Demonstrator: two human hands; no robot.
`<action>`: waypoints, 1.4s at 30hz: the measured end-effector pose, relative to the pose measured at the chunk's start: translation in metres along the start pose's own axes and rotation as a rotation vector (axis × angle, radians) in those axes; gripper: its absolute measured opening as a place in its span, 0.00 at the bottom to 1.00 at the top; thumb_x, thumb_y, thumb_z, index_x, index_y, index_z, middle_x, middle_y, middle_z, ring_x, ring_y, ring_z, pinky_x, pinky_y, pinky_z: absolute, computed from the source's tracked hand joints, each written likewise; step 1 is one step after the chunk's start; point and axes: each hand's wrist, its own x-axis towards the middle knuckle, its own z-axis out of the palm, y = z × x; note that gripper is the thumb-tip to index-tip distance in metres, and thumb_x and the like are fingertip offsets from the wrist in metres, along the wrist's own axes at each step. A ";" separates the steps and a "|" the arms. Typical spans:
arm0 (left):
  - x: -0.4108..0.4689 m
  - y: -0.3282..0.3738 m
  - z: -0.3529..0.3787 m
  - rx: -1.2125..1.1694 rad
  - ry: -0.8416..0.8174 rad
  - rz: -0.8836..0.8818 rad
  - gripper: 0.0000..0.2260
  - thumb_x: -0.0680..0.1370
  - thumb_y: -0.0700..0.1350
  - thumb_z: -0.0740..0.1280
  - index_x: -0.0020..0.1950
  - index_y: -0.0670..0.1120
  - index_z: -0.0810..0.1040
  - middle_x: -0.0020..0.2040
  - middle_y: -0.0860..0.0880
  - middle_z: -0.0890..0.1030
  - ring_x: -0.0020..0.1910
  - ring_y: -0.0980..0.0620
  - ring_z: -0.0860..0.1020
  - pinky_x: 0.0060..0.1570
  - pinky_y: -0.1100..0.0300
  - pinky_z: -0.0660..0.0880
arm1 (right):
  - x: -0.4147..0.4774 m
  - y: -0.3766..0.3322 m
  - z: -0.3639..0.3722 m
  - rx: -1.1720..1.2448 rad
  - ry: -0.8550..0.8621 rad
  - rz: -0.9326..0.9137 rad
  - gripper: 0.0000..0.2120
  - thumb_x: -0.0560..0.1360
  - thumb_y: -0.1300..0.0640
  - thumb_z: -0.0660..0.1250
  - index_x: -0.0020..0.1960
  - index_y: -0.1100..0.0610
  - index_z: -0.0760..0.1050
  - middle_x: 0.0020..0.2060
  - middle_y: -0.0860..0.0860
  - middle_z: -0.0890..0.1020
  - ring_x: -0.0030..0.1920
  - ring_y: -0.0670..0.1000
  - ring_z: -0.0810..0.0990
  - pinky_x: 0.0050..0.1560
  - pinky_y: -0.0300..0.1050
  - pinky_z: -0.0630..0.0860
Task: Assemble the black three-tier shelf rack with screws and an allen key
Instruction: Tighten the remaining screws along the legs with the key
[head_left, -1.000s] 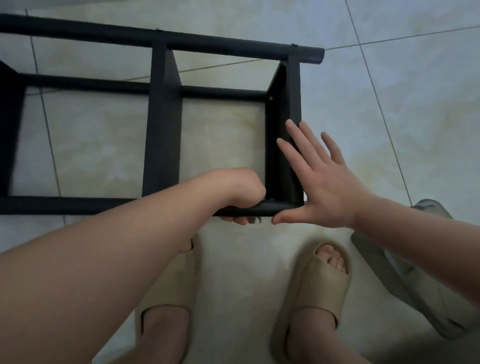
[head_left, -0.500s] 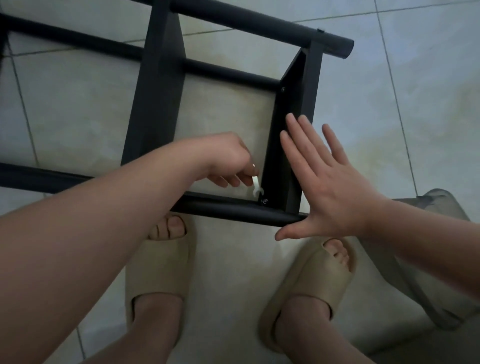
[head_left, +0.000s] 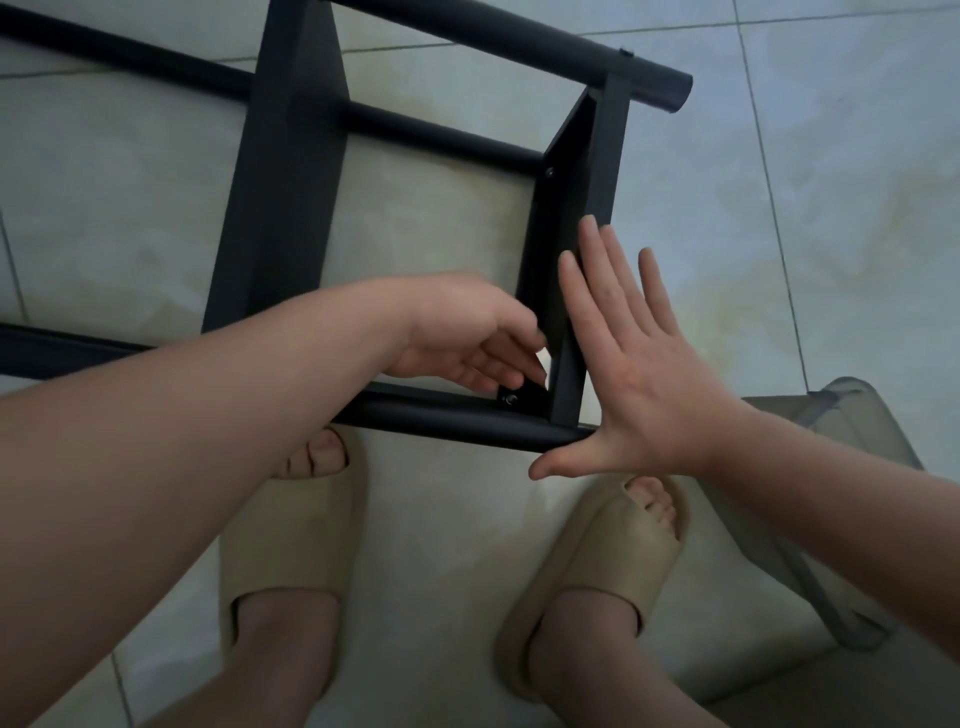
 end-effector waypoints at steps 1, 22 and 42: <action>0.000 0.000 0.000 0.006 -0.002 0.012 0.04 0.80 0.44 0.65 0.49 0.45 0.78 0.44 0.47 0.87 0.36 0.55 0.82 0.42 0.59 0.76 | 0.000 0.000 -0.001 -0.004 -0.003 -0.001 0.69 0.64 0.15 0.55 0.81 0.69 0.43 0.80 0.66 0.42 0.81 0.65 0.40 0.79 0.69 0.43; 0.000 0.002 -0.003 0.047 0.162 0.140 0.05 0.78 0.46 0.70 0.52 0.48 0.83 0.43 0.49 0.87 0.37 0.58 0.80 0.47 0.60 0.77 | 0.000 -0.001 0.001 0.094 -0.003 0.011 0.68 0.65 0.17 0.58 0.81 0.68 0.43 0.81 0.65 0.42 0.81 0.64 0.37 0.78 0.69 0.41; -0.004 -0.002 0.000 0.071 0.138 0.160 0.02 0.78 0.45 0.71 0.49 0.48 0.82 0.43 0.49 0.87 0.36 0.58 0.80 0.45 0.59 0.77 | 0.000 -0.002 0.001 0.128 0.002 0.013 0.67 0.65 0.18 0.59 0.81 0.67 0.44 0.81 0.65 0.42 0.81 0.64 0.37 0.78 0.69 0.42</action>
